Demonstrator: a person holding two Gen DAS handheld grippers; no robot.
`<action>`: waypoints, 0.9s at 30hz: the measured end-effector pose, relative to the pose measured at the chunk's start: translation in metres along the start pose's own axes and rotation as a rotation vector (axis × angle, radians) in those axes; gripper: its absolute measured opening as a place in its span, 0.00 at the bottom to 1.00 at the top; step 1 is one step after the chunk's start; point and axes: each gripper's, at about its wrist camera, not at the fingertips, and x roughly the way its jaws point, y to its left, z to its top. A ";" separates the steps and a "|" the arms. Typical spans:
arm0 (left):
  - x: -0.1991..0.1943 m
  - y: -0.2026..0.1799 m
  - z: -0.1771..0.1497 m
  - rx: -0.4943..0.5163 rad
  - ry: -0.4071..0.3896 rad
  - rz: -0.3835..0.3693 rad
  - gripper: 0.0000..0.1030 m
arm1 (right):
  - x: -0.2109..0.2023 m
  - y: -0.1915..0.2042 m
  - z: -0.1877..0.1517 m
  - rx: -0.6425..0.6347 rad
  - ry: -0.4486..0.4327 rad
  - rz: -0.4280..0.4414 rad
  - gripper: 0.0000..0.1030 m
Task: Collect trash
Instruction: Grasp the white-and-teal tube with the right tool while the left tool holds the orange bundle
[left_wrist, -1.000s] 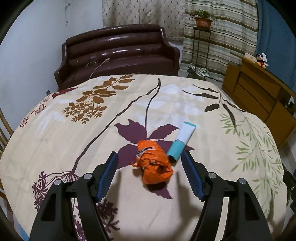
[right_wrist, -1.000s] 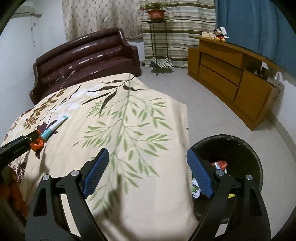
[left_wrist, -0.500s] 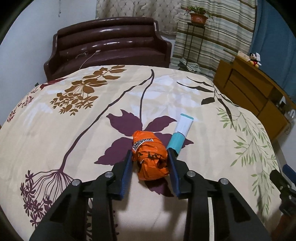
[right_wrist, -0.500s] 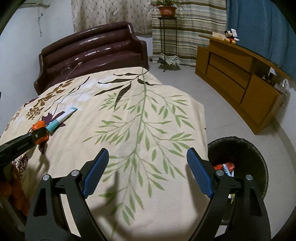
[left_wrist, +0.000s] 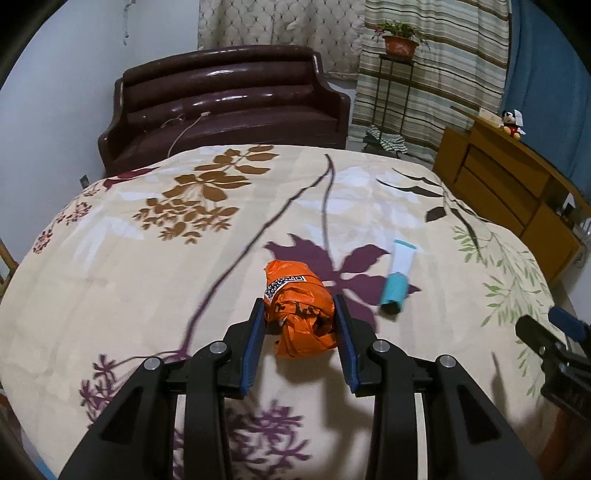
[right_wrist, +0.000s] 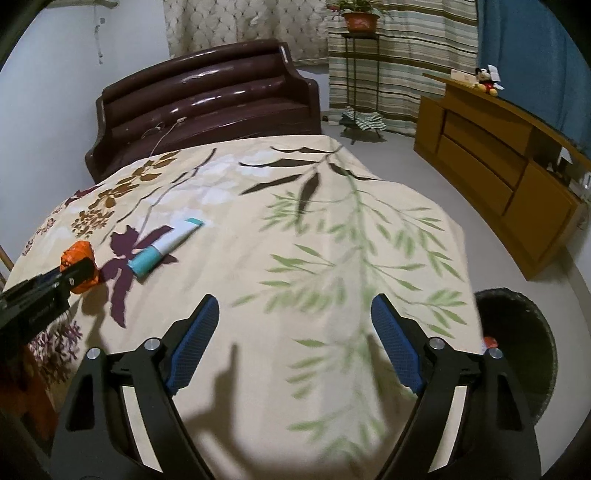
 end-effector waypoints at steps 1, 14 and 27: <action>0.000 0.006 0.000 -0.004 0.000 0.006 0.36 | 0.003 0.006 0.003 -0.005 0.001 0.007 0.76; 0.003 0.066 0.000 -0.046 -0.004 0.057 0.36 | 0.043 0.072 0.029 -0.038 0.068 0.078 0.75; 0.010 0.103 0.005 -0.062 -0.008 0.074 0.36 | 0.081 0.114 0.046 -0.083 0.131 0.040 0.71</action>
